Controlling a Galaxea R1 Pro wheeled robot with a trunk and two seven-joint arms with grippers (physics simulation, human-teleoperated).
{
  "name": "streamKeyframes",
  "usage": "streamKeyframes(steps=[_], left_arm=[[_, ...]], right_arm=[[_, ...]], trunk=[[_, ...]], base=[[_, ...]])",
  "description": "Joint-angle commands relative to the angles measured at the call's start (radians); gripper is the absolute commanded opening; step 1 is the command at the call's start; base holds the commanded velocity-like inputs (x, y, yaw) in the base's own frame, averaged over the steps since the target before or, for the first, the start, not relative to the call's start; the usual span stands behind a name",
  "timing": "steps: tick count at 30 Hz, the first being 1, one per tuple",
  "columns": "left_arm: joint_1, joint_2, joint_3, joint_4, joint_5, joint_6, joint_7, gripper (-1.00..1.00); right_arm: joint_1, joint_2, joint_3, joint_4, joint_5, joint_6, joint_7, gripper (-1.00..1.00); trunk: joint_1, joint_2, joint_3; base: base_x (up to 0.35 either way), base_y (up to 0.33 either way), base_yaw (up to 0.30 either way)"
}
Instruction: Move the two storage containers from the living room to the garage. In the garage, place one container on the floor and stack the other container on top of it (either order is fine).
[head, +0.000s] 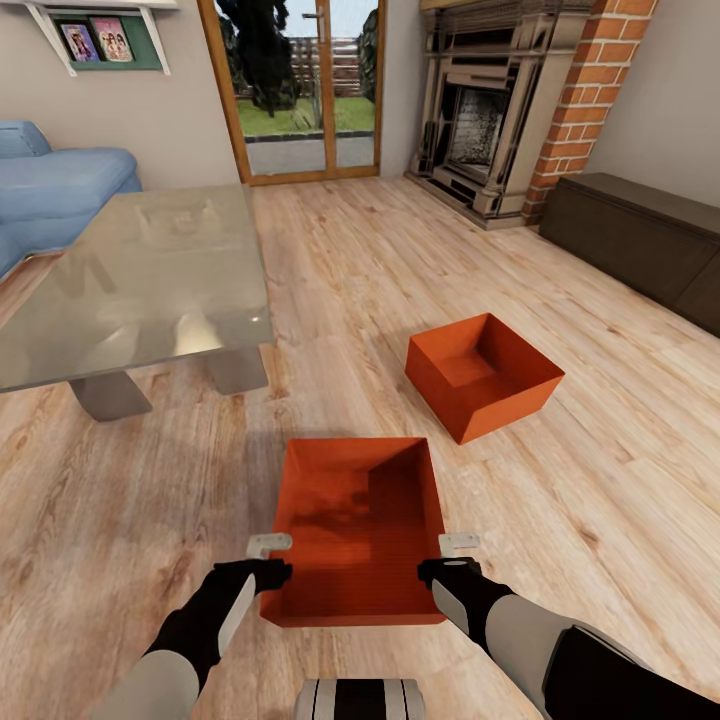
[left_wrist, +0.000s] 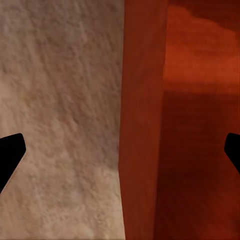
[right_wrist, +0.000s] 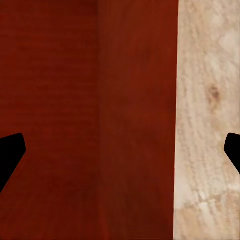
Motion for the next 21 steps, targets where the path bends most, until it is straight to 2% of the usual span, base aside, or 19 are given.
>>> streamKeyframes(steps=[1, 19, 20, 21], left_arm=[[0.0, -0.001, 0.003, -0.003, 0.004, 0.005, 0.003, 1.0], [0.0, -0.003, -0.002, 0.0, 0.001, 0.006, 0.005, 1.0], [0.0, -0.004, -0.002, 0.004, 0.001, 0.006, 0.005, -1.0], [0.0, -0.004, -0.002, 0.008, 0.001, 0.006, 0.005, -1.0]], right_arm=[[0.0, 0.0, 0.008, -0.002, -0.004, 0.007, -0.006, 1.0], [-0.001, 0.0, 0.008, -0.002, -0.004, 0.007, -0.006, 1.0], [-0.001, 0.0, 0.008, -0.002, -0.004, 0.008, -0.006, -1.0], [-0.001, 0.0, 0.008, -0.002, -0.004, 0.008, -0.007, -1.0]], trunk=[[0.0, 0.0, -0.001], [0.0, 0.0, -0.001], [0.0, 0.0, -0.001], [0.0, 0.0, -0.001]], base=[[0.0, 0.0, 0.0], [0.0, 0.0, 0.0], [0.0, 0.0, 0.0], [0.0, 0.0, 0.0]])
